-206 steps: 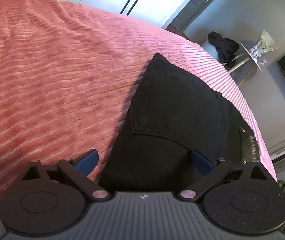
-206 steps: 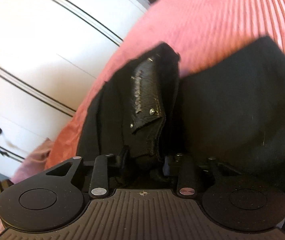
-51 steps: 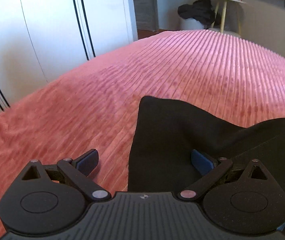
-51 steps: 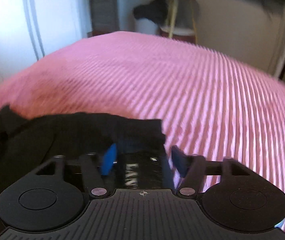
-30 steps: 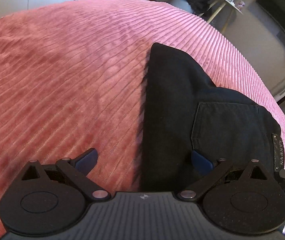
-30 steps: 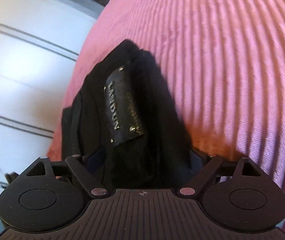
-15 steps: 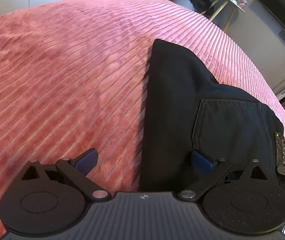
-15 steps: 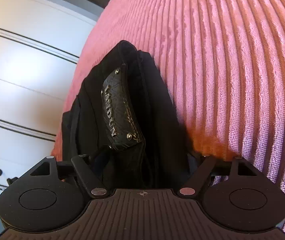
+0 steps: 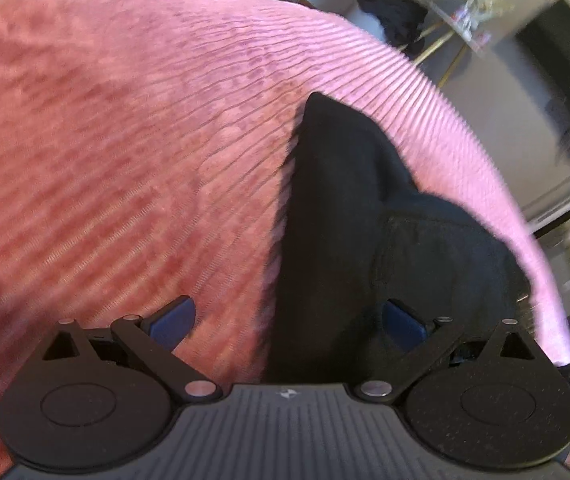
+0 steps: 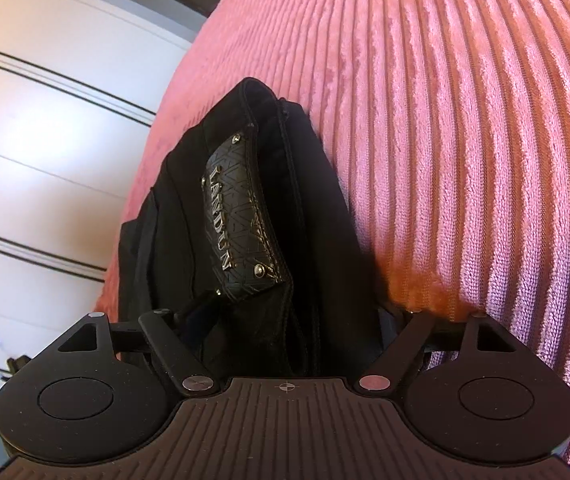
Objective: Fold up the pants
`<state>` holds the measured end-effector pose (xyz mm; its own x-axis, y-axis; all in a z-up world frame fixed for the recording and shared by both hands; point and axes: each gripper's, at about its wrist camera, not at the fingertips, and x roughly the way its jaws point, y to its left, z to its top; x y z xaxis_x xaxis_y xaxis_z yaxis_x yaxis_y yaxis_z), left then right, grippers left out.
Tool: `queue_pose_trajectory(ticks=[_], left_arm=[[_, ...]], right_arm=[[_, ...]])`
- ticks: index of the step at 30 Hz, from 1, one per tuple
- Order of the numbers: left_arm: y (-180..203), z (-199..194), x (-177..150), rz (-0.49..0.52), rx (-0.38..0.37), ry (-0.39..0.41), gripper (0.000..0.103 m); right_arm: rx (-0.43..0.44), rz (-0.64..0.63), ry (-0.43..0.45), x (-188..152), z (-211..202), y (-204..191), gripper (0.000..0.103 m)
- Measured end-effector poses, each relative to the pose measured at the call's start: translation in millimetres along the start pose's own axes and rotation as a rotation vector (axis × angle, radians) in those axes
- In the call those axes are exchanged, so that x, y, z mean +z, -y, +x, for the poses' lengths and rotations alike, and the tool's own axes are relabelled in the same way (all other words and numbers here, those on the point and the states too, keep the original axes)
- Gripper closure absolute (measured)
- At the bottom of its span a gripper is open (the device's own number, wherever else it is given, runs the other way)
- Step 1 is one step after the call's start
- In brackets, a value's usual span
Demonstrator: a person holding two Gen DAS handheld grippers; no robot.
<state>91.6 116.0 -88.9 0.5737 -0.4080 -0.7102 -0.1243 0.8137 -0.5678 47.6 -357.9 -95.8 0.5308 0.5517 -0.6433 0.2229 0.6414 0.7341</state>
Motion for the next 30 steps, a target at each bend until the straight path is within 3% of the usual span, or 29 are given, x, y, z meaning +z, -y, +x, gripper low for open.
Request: queue_pose_trajectory(ticks=[2,6,10,15,21,24,27,30], left_arm=[[-14.9,1.2,-0.5,-0.107,-0.157,-0.032,0.004],[-34.5,7.1,2.1,-0.239,-0.253,-0.047,0.004],[-37.7,15.9,1.7,-0.285,-0.394,-0.096,0.004],[-37.0,32.9,6.4,-0.288,-0.427,-0.126,0.004],[-10.9,47.4,14.3,-0.216,-0.326,-0.081,0.004],[-2.4,44.9,11.6,-0.163,-0.320,-0.050,0.004],[-0.1,36.6,10.1,-0.133,-0.352,-0.030,0.007],[3.6,28.7,9.9,-0.143,-0.409,0.003,0.007]], right_arm=[[0.002,0.000,-0.001,0.2,-0.3,1.4,0.020],[0.004,0.001,-0.002,0.3,-1.0,2.2,0.020],[0.004,0.001,0.000,0.1,-2.5,3.0,0.020],[0.043,0.030,-0.009,2.1,-4.2,12.3,0.034],[0.072,0.058,-0.026,13.9,6.3,14.5,0.032],[0.046,0.028,-0.016,13.5,7.7,5.3,0.031],[0.024,-0.042,0.020,7.6,0.9,-10.5,0.048],[0.000,-0.084,0.040,9.4,-4.9,-28.4,0.056]])
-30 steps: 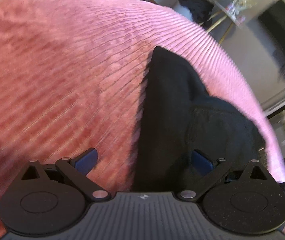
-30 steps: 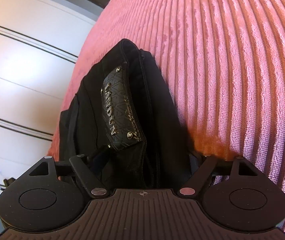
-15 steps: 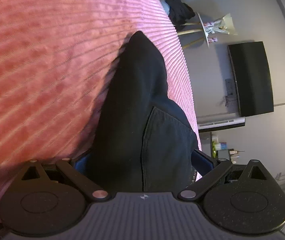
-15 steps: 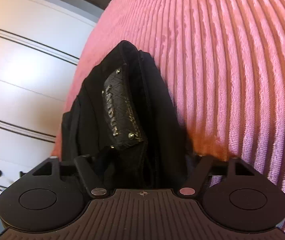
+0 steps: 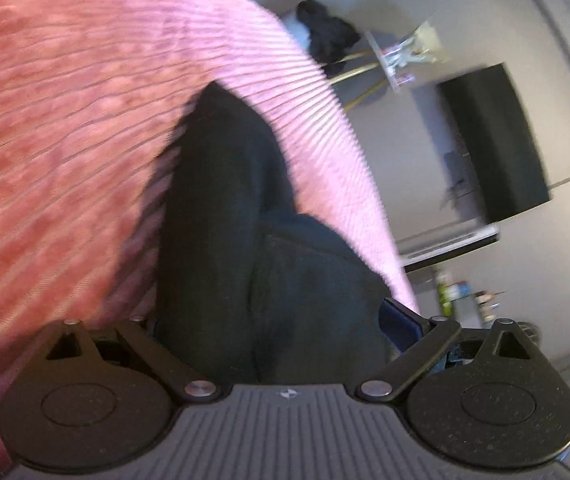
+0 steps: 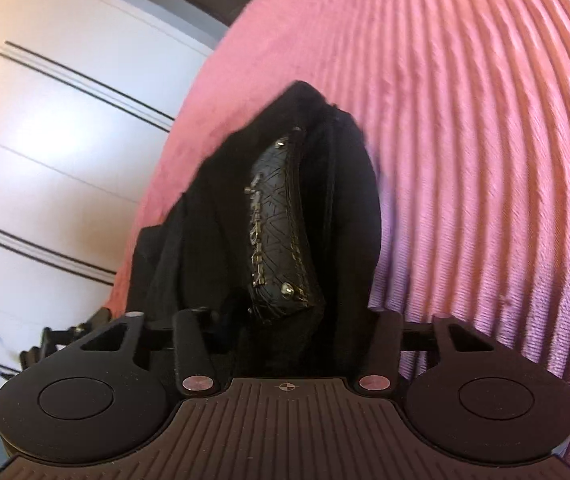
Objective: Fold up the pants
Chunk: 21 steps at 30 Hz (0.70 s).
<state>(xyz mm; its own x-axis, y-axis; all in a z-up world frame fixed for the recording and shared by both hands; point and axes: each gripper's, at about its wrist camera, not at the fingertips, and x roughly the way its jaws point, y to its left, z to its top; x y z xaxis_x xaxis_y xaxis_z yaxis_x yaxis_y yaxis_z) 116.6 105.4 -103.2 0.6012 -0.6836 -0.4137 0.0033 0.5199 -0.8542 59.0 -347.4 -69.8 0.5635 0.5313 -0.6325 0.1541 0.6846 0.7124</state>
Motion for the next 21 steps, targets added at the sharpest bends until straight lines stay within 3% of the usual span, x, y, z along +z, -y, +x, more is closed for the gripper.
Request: queue_pose_trajectory(ticks=[3,11,21], left_arm=[[14.4,-1.7,0.3,0.039,0.005,0.010,0.007],[37.2,-14.5,18.4,0.066,-0.020,0.068,0.009],[39.8,-12.0,75.2,0.074,0.046,0.128,0.010]], right_arm=[[-0.028,-0.068,0.008,4.4,-4.7,-18.3,0.062],[-0.025,-0.177,0.045,29.8,-6.9,-63.3,0.065],[-0.012,-0.190,0.032,73.8,51.3,-103.4,0.065]])
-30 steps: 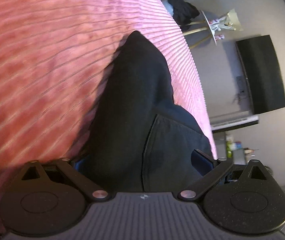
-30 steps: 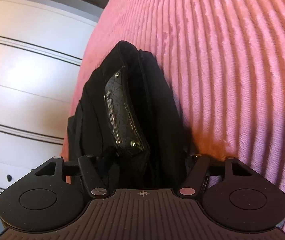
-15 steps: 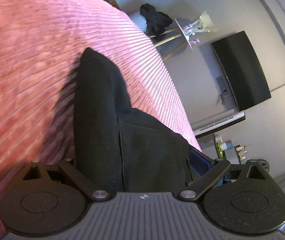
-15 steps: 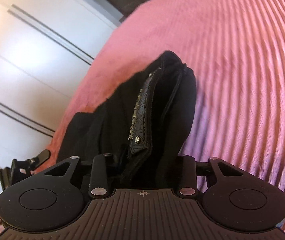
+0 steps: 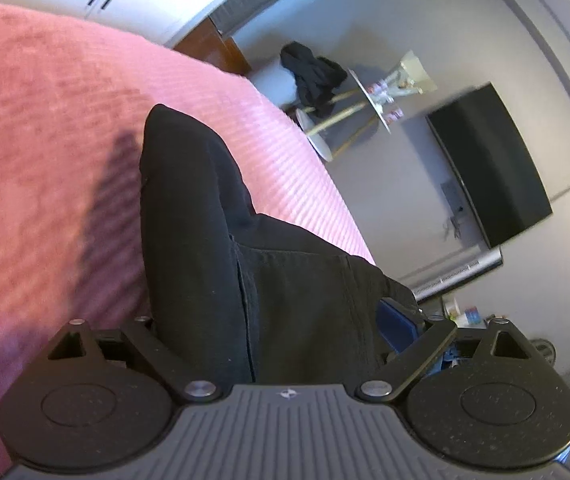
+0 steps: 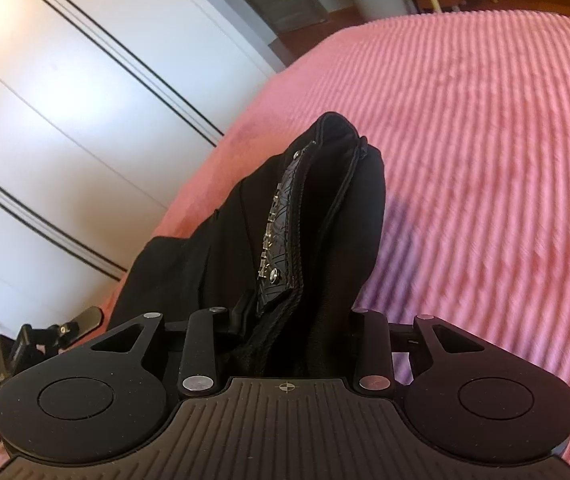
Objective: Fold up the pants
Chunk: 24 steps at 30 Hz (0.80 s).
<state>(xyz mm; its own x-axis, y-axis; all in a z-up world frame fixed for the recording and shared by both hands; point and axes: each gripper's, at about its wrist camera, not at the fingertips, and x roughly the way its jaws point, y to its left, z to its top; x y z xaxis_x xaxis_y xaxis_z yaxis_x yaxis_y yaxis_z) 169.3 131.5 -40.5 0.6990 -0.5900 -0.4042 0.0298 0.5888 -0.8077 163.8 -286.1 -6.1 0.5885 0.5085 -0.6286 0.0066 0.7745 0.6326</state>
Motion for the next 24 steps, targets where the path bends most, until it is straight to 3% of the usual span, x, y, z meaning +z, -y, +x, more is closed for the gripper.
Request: queue_pose_trajectory(ticks=[4,5,6,10,13,17,21,22,24], left_arm=[[3.5,3.8,20.1,0.070,0.064,0.021,0.011],[2.7,6.8,24.5,0.085,0.103,0.017,0.010],[-2.1,8.4,26.1,0.089,0.155,0.013,0.010],[-27.6,2.8,19.5,0.069,0.447,0.068,0.008],[-43.7,-24.4,0.5,0.009,0.442,0.112,0.005],[-38.4,-49.1,-33.6,-0.017,0.423,0.146,0.004],[-15.5,-37.1,-59.8,0.069,0.574,0.098,0.004],[-8.7,-31.8,-66.6,0.119,0.638,0.078,0.004],[-6.9,-26.9,-71.0,0.177,0.669,0.077,0.004]], right_arm=[[0.019,0.021,-0.017,16.8,22.8,-3.1,0.063],[0.012,0.041,-0.037,20.1,29.1,-0.3,0.057],[0.001,0.065,-0.054,21.5,33.4,2.9,0.049],[-0.156,0.118,-0.047,20.3,33.7,26.2,0.044],[-0.144,0.116,0.022,4.5,11.4,36.0,0.038],[-0.109,0.090,0.030,-30.4,-1.8,27.8,0.039],[-0.227,-0.076,0.103,-71.8,-4.7,-5.5,0.039],[-0.266,-0.104,0.092,-76.2,0.4,-10.6,0.039],[-0.364,-0.212,0.071,-82.9,16.6,-20.4,0.037]])
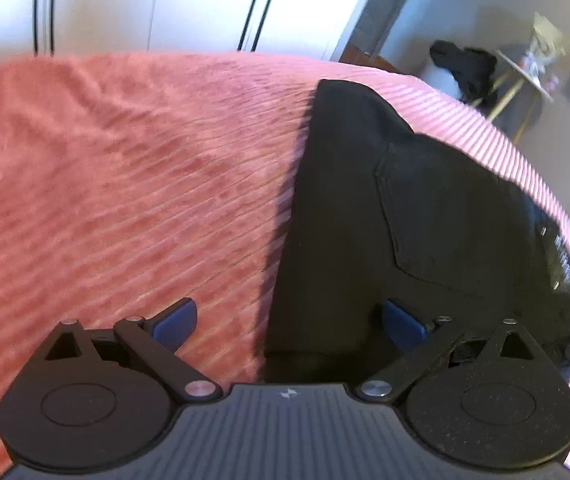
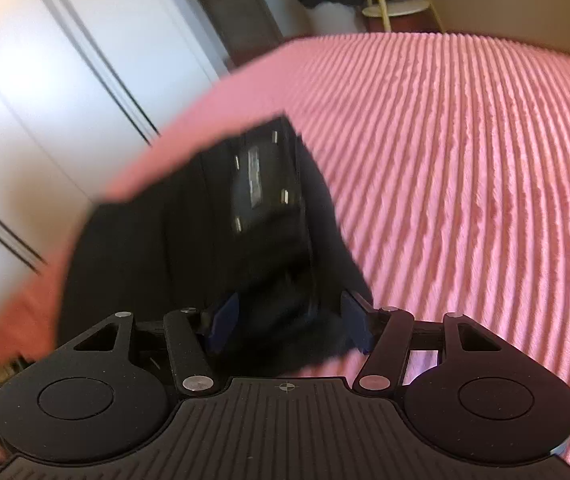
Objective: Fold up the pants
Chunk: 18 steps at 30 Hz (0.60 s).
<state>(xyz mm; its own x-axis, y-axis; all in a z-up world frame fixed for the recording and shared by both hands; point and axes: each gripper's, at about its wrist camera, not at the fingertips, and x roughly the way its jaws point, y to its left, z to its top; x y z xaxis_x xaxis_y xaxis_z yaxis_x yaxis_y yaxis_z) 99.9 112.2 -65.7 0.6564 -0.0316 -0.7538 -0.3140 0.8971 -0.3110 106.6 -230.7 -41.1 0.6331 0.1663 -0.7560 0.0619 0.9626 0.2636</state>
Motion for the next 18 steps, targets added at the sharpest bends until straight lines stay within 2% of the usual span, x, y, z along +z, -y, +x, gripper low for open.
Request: queue_pose_trajectory(ticks=[1,3,5,8,12,16,18], left_arm=[[-0.3,1.8,-1.3,-0.001,0.007,-0.006,0.004],[-3.9,3.3,-4.2,-0.038,0.006,-0.007,0.004],[-4.9,4.7,-9.8,-0.041,0.018,-0.005,0.004],[-3.9,1.4,-13.2,-0.046,0.034,0.008,0.004],[-3.7,-8.9,-19.4,-0.061,0.047,0.019,0.004],[6.0,-18.2,-25.2,-0.017,0.081,0.021,0.004],[12.9,-19.4,-29.3,0.017,0.096,-0.014,0.004]], right_arm=[[-0.025,-0.053,0.013,-2.3,2.3,-4.2,0.035],[-0.063,-0.148,0.033,-8.1,6.8,-6.8,0.020],[-0.068,-0.137,0.031,-12.6,11.5,4.3,0.012],[-0.048,-0.043,0.031,-17.1,3.7,14.3,0.012],[-0.120,-0.128,0.014,-44.8,-15.6,3.3,0.015],[-0.127,-0.136,-0.024,-70.8,-29.4,3.3,0.013],[-0.121,-0.137,-0.011,-77.2,-38.1,0.3,0.008]])
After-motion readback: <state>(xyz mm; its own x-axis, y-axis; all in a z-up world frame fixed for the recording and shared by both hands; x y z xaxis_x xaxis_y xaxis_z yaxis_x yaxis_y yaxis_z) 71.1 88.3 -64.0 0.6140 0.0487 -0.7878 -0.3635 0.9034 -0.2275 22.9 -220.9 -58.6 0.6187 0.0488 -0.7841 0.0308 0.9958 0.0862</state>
